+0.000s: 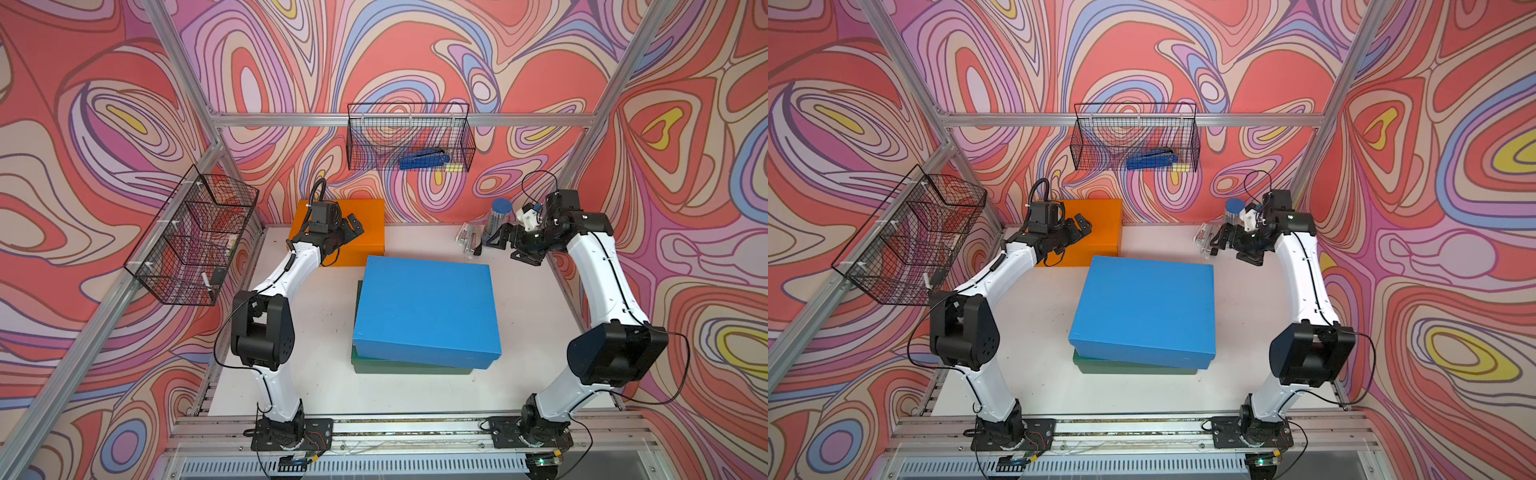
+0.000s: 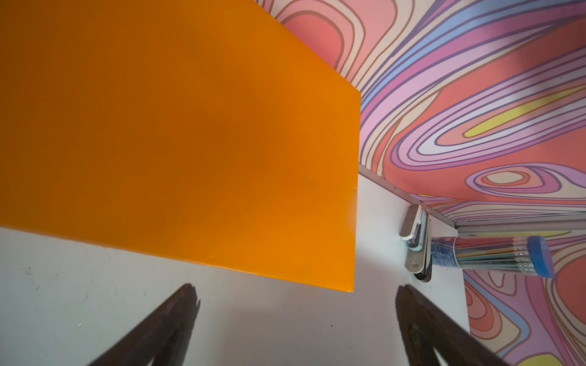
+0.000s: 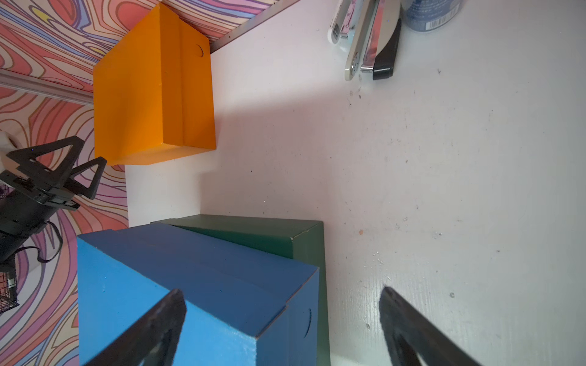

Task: Stack the shoeboxes
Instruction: Adjust the shoebox.

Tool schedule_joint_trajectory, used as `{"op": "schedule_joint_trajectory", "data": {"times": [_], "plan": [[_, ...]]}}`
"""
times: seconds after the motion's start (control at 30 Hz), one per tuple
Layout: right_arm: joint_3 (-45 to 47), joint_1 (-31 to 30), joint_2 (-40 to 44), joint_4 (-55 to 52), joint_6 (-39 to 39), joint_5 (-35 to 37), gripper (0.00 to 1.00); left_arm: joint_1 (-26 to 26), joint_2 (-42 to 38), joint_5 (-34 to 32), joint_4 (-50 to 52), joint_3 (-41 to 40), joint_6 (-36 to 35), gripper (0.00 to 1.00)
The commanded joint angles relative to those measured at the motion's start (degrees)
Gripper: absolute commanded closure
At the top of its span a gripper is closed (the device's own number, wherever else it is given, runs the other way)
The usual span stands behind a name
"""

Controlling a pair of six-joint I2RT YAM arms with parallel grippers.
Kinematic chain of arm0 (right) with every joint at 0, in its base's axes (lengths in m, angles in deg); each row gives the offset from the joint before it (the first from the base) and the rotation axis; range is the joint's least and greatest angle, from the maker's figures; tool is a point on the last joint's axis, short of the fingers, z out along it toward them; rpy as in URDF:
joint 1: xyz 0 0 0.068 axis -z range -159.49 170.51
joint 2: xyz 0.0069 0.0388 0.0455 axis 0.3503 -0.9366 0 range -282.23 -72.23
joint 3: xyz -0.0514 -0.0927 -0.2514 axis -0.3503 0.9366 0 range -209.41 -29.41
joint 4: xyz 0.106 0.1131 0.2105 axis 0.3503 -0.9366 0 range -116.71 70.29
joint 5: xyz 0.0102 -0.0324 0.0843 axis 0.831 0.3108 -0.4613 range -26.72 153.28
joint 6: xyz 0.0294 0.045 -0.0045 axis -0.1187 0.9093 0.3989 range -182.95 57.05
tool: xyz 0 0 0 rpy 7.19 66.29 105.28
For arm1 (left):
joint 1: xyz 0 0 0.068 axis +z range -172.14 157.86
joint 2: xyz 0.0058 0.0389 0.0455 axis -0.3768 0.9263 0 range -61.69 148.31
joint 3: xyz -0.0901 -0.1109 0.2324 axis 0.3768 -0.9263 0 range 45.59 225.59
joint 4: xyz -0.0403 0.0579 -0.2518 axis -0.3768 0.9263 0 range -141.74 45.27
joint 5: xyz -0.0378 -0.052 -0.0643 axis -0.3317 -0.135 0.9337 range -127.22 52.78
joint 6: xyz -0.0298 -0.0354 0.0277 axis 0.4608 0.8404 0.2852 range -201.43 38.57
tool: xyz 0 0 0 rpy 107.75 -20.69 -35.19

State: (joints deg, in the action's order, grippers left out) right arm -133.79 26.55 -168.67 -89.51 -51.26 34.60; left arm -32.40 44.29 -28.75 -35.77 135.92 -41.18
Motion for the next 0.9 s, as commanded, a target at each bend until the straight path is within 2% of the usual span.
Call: {"op": "schedule_joint_trajectory", "data": {"times": [0.0,0.2,0.4,0.6,0.87], "plan": [[1.0,0.3,2.4,-3.1,0.3,-0.8,0.04,1.3,-0.5,-1.9,4.1,2.7,-3.4,0.0],[5.5,0.2,9.9,-7.8,-0.1,-1.6,0.09,4.9,-2.9,-1.3,6.8,2.7,-5.7,0.0],[11.7,-0.7,16.3,-8.4,0.4,-6.8,0.15,7.2,-4.7,-0.9,9.2,1.9,-8.7,0.0],[14.5,-6.3,16.1,-7.3,0.0,-6.8,0.17,8.8,-5.4,-0.2,10.4,1.9,-9.5,0.0],[17.1,-9.5,15.0,-4.8,1.2,-5.6,0.18,9.1,-6.2,-0.4,11.7,1.1,-10.7,0.0]]}}
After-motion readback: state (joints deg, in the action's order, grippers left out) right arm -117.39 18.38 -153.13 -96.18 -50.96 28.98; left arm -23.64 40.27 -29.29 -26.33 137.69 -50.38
